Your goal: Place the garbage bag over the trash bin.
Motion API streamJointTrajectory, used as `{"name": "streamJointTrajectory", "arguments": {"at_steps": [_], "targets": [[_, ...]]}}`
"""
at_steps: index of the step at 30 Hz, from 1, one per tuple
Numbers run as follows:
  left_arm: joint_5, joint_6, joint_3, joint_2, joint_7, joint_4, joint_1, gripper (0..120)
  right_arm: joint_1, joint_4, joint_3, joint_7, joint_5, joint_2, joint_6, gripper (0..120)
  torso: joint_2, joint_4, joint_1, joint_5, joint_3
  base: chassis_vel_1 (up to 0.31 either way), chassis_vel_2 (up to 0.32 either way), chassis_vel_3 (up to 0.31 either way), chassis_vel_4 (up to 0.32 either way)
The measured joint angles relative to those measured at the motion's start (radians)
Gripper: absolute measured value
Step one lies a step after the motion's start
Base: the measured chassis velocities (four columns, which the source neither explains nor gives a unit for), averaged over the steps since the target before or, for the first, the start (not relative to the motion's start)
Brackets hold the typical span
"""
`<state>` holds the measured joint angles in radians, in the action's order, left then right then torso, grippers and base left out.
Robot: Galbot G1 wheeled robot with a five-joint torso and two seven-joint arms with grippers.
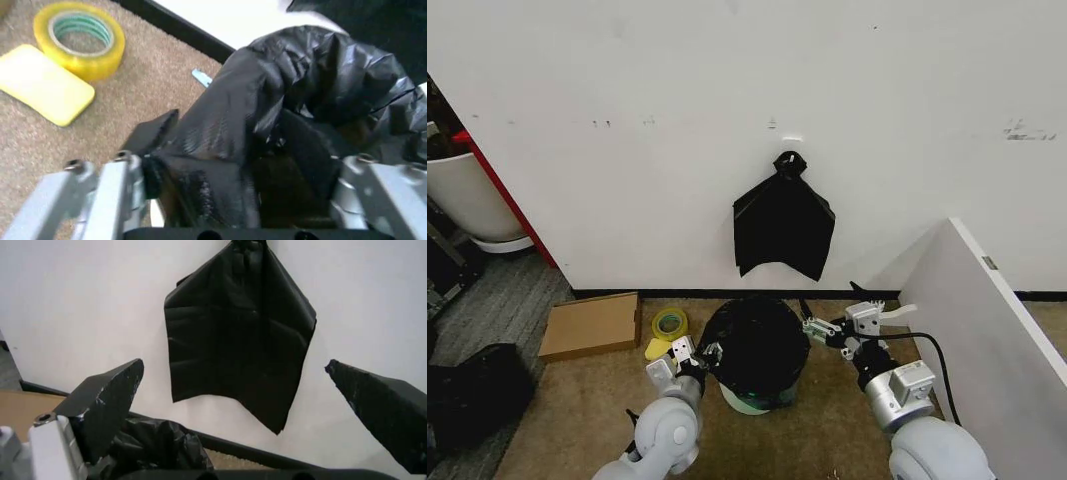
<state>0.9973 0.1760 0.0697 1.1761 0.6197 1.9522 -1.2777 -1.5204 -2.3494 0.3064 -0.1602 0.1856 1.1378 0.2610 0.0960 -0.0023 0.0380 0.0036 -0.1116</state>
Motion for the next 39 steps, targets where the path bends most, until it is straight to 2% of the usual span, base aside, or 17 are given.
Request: {"name": "streamJointTrajectory", "arguments": {"at_steps": [8, 11, 14, 17, 18, 19, 21, 24, 30, 34, 38, 39], "targets": [[-0.058, -0.007, 0.014, -0.030, -0.054, 0.035, -0.026, 96, -0.005, 0.013, -0.006, 0.002, 0.001, 0.025, -0.027, 100, 0.000, 0.0000, 0.000, 0.0000, 0.000, 0.000, 0.000, 0.000, 0.000], [-0.096, -0.016, 0.015, -0.034, -0.071, 0.039, -0.031, 99, -0.012, 0.013, -0.006, 0.003, -0.002, 0.030, -0.032, 100, 0.000, 0.0000, 0.000, -0.0001, 0.000, 0.000, 0.000, 0.000, 0.000], [-0.184, -0.049, 0.019, -0.043, -0.101, 0.054, -0.046, 100, -0.021, 0.008, 0.004, 0.004, -0.001, 0.040, -0.043, 100, 0.000, 0.0000, 0.000, -0.0001, 0.000, 0.000, 0.000, 0.000, 0.000], [-0.346, -0.125, 0.027, -0.055, -0.151, 0.077, -0.080, 100, -0.038, 0.010, 0.026, 0.002, 0.004, 0.063, -0.072, 100, 0.000, 0.0000, 0.000, 0.0000, 0.000, 0.000, 0.000, 0.000, 0.000], [-0.346, -0.125, 0.027, -0.055, -0.151, 0.077, -0.080, 100, -0.038, 0.010, 0.026, 0.002, 0.004, 0.063, -0.072, 100, 0.000, 0.0000, 0.000, 0.0000, 0.000, 0.000, 0.000, 0.000, 0.000], [-0.396, -0.154, 0.032, -0.058, -0.166, 0.080, -0.092, 100, -0.046, 0.015, 0.035, 0.002, 0.005, 0.073, -0.086, 100, 0.000, 0.0000, 0.000, -0.0002, 0.000, 0.000, 0.000, 0.000, 0.000], [-0.545, -0.250, 0.046, -0.061, -0.207, 0.089, -0.138, 100, -0.078, 0.036, 0.060, 0.001, 0.001, 0.112, -0.155, 100, 0.000, 0.0000, 0.000, 0.0000, 0.000, 0.000, 0.000, 0.000, 0.000], [-0.679, -0.352, 0.056, -0.048, -0.233, 0.103, -0.202, 100, -0.116, 0.075, 0.096, 0.005, -0.016, 0.164, -0.266, 100, 0.000, 0.0000, 0.000, 0.0000, 0.000, 0.000, 0.000, 0.000, 0.000], [-0.817, -0.464, 0.108, -0.005, -0.250, 0.137, -0.326, 100, -0.188, 0.138, 0.153, 0.026, -0.038, 0.230, -0.445, 100, 0.000, -0.0001, 0.000, 0.0000, 0.000, 0.000, 0.000, 0.000, 0.000], [-0.896, -0.522, 0.153, 0.013, -0.256, 0.146, -0.383, 100, -0.221, 0.140, 0.168, 0.042, -0.060, 0.253, -0.490, 100, 0.000, 0.0000, 0.000, -0.0001, 0.000, 0.000, 0.000, 0.000, 0.000], [-1.070, -0.611, 0.257, 0.065, -0.255, 0.149, -0.450, 100, -0.282, 0.129, 0.184, 0.073, -0.143, 0.296, -0.548, 100, 0.000, -0.0001, 0.000, -0.0002, 0.000, 0.000, 0.000, 0.000, 0.000], [-1.079, -0.624, 0.275, 0.075, -0.255, 0.157, -0.466, 100, -0.296, 0.124, 0.185, 0.078, -0.165, 0.305, -0.563, 100, 0.000, -0.0001, 0.000, -0.0001, 0.000, 0.000, 0.000, 0.000, 0.000]]}}
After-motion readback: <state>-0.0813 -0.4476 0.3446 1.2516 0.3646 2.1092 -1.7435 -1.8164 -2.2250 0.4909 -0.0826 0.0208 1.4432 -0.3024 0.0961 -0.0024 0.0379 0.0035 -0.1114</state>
